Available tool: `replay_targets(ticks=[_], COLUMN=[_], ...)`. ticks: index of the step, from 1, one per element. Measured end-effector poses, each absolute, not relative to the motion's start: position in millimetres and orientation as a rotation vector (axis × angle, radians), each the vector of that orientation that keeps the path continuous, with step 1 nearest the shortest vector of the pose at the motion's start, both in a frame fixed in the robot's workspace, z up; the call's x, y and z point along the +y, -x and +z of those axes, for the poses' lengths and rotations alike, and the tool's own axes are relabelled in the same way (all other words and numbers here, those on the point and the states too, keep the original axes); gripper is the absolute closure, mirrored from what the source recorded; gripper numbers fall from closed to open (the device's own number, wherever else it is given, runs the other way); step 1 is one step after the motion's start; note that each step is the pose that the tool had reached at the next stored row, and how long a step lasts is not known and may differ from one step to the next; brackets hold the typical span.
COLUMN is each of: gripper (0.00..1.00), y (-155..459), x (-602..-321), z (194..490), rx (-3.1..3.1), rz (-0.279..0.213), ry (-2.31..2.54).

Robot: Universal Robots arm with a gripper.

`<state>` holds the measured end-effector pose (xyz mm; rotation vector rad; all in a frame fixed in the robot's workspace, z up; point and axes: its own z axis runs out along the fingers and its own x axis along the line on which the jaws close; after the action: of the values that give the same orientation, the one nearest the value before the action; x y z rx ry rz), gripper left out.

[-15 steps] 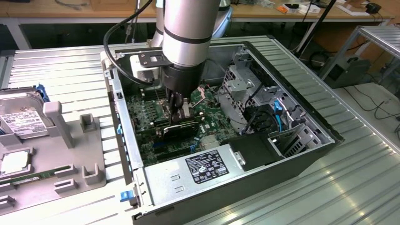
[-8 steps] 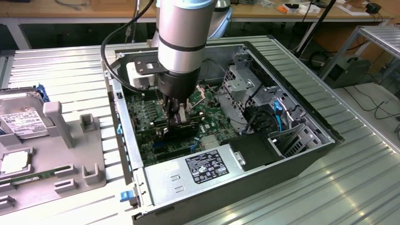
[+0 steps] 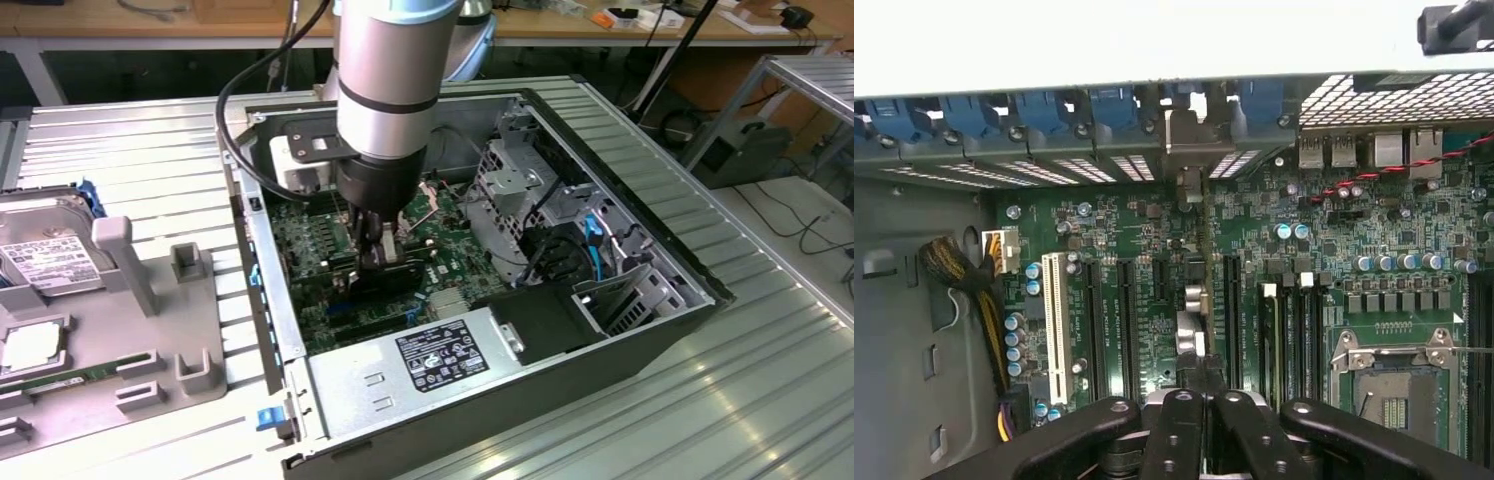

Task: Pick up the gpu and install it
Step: 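Press down on the gpu until it lock into place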

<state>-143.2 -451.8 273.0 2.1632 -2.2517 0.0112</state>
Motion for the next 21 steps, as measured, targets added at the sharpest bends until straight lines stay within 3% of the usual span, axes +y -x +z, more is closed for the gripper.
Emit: replay_targets(ticks=[21], gripper=[0.89], y=[162], x=[-452], z=[290], rx=[-2.252], rz=[0.003], ry=[-2.163])
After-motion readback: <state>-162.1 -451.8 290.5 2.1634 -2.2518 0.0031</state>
